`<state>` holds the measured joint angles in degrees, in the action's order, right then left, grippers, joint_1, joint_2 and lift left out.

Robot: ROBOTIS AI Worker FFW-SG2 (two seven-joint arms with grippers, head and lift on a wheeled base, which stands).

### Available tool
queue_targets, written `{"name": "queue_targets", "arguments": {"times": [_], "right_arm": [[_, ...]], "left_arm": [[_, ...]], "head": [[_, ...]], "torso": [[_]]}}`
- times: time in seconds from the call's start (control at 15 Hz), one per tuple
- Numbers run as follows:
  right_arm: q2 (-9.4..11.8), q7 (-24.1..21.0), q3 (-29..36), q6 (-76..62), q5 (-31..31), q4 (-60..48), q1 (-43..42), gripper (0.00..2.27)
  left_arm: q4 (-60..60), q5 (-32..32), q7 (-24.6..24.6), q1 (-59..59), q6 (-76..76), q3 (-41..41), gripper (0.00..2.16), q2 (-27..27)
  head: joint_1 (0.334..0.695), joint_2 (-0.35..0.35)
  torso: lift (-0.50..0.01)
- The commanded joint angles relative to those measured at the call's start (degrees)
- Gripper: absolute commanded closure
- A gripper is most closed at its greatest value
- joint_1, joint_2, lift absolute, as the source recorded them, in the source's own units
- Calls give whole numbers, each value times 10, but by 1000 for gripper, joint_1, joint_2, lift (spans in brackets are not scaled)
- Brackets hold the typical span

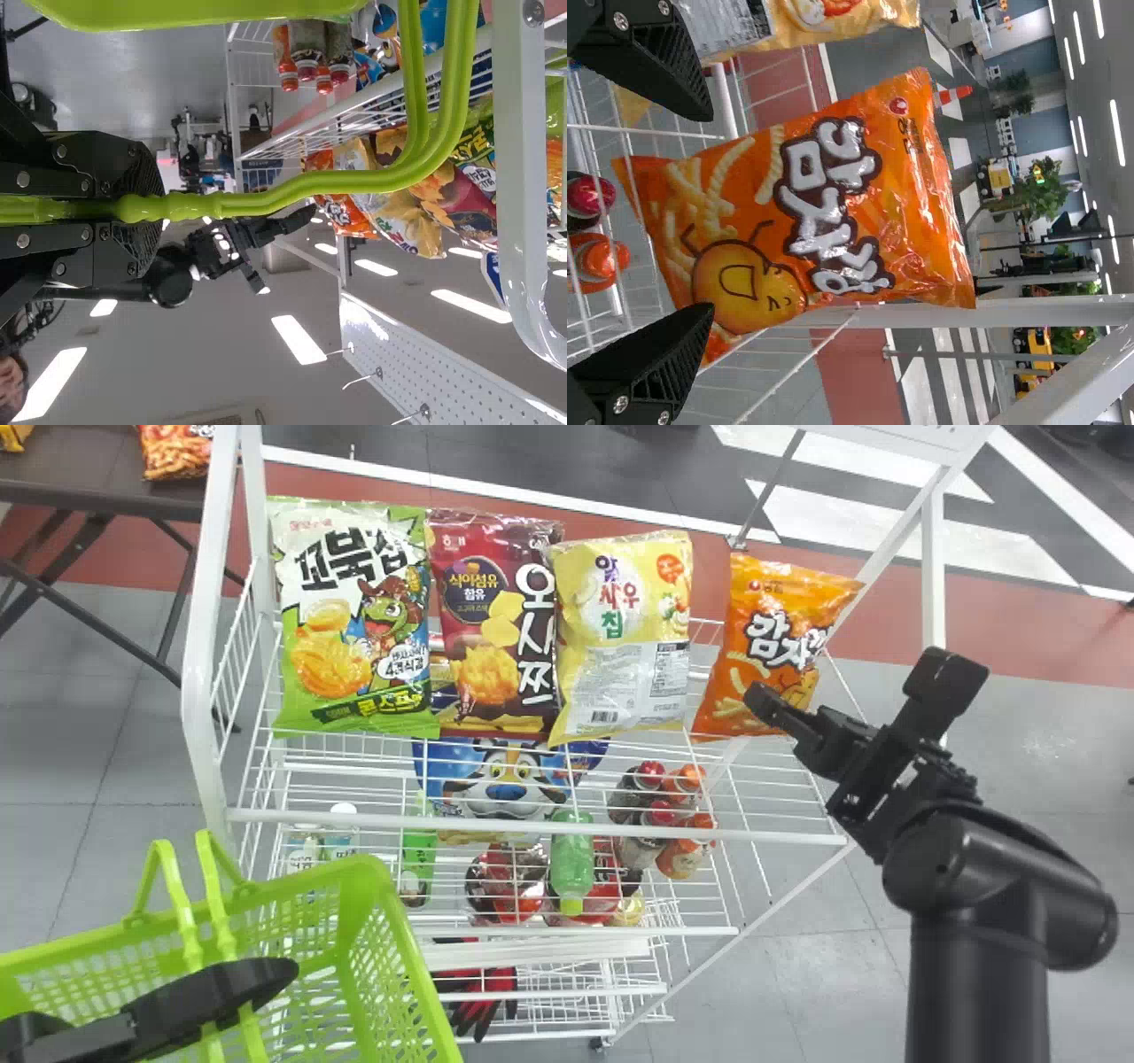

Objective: Hold basket handle with left hand then pick Gamjakkang with right hand and place into basket

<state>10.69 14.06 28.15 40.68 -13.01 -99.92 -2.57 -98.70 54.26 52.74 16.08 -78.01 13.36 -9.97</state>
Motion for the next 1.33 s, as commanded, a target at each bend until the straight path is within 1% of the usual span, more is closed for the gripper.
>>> {"name": "queue_targets", "arguments": {"times": [0.0,0.13,0.2,0.33,0.4,0.53,0.6,0.67,0.73,0.8,0.87,0.93,1.0,1.07,1.27], "right_arm": [[25,0,-13,2,8,58,-48,33],[30,0,-13,6,26,89,-81,33],[40,1,-23,8,34,110,-96,33],[57,7,-64,2,53,149,-118,33],[57,16,-78,-3,64,166,-126,36],[56,11,-92,-35,68,191,-131,49],[57,16,-92,-40,73,198,-133,110],[55,14,-98,-45,76,199,-132,427],[52,6,-100,-43,80,196,-126,950],[49,-10,-99,-45,82,186,-118,1538],[49,-16,-96,-47,82,177,-112,1885],[47,-17,-92,-47,82,164,-104,2121],[47,-25,-90,-54,82,151,-96,2219],[47,-32,-89,-57,82,142,-85,2246],[44,-48,-87,-77,87,96,-52,2246]], "left_arm": [[0,1,1,0,0,1,2148,-1],[0,1,3,1,0,3,2148,-1],[0,1,4,1,0,4,2148,-1],[2,1,4,0,2,5,2148,-1],[4,1,4,0,2,4,2148,-1],[4,1,4,0,2,4,2148,-1],[4,1,4,0,2,5,2148,-1],[4,1,4,0,2,6,2148,-1],[4,1,4,0,2,6,2148,-1],[4,1,4,0,2,6,2148,-1],[4,1,4,0,2,6,2148,-2],[5,1,4,0,2,5,2148,-1],[5,1,4,0,2,5,2148,-1],[5,1,4,0,2,5,2148,-1],[5,1,4,0,2,5,2148,-1]], "head": [[695,-350],[695,-350],[695,-350],[695,-350],[695,-350],[695,-350],[695,-350],[695,-350],[695,-350],[695,-350],[695,-350],[695,-350],[695,-350],[695,-350],[695,-350]], "torso": [[-17],[-17],[-17],[-17],[-17],[-17],[-17],[-17],[-17],[-17],[-17],[-17],[-17],[-17],[-17]]}}
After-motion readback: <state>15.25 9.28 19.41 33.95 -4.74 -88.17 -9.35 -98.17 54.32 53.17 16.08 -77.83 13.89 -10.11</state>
